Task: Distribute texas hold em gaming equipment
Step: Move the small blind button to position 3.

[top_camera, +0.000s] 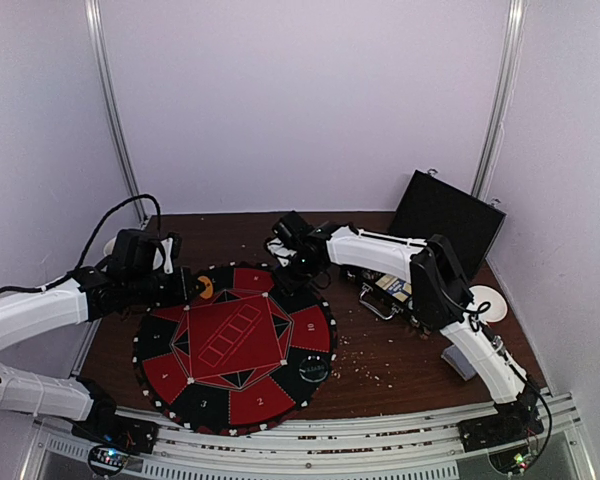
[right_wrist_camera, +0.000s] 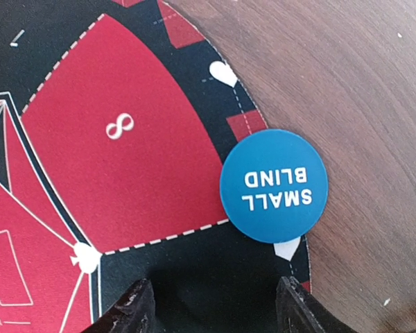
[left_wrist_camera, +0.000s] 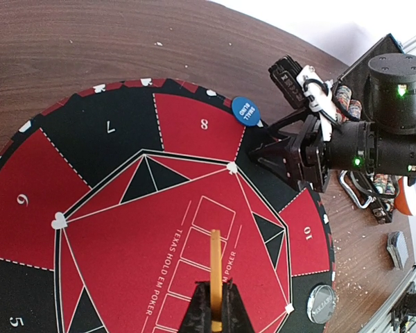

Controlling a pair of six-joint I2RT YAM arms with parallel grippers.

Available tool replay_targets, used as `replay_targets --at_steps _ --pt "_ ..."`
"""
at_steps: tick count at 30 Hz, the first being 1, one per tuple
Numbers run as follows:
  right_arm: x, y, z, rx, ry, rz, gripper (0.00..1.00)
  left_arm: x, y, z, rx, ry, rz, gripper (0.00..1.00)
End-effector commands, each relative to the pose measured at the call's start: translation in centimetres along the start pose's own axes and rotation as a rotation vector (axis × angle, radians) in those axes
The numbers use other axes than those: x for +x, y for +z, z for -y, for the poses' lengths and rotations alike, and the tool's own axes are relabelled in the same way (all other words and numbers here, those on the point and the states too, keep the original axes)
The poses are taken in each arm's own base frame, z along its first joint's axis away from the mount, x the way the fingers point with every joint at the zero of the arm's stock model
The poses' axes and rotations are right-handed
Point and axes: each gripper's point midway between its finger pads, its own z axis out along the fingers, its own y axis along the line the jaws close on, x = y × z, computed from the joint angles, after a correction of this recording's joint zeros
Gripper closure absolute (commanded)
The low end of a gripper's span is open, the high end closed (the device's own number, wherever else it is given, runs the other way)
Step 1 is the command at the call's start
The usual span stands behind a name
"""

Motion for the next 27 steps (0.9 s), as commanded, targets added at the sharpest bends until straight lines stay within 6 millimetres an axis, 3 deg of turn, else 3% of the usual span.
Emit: replay_targets --at_steps 1,15,22,27 --pt "-4.0 -2.5 1.8 0.006 0.033 0.122 0.37 -2.2 -0.3 1.0 0.029 0.014 0.071 1.0" --pt "-6.9 2.3 2.5 0.01 0.117 0.282 0.19 -3.0 0.7 1.3 0.036 0.021 0.081 1.0" --pt "-4.2 4.8 2.6 0.022 0.118 0.201 0.28 -3.1 0.8 1.3 0.036 0.027 0.077 1.0" --pt "-1.9 4.8 1.8 0.053 0.045 0.118 0.38 -3.2 0.6 1.2 0.031 0.03 0.083 1.0"
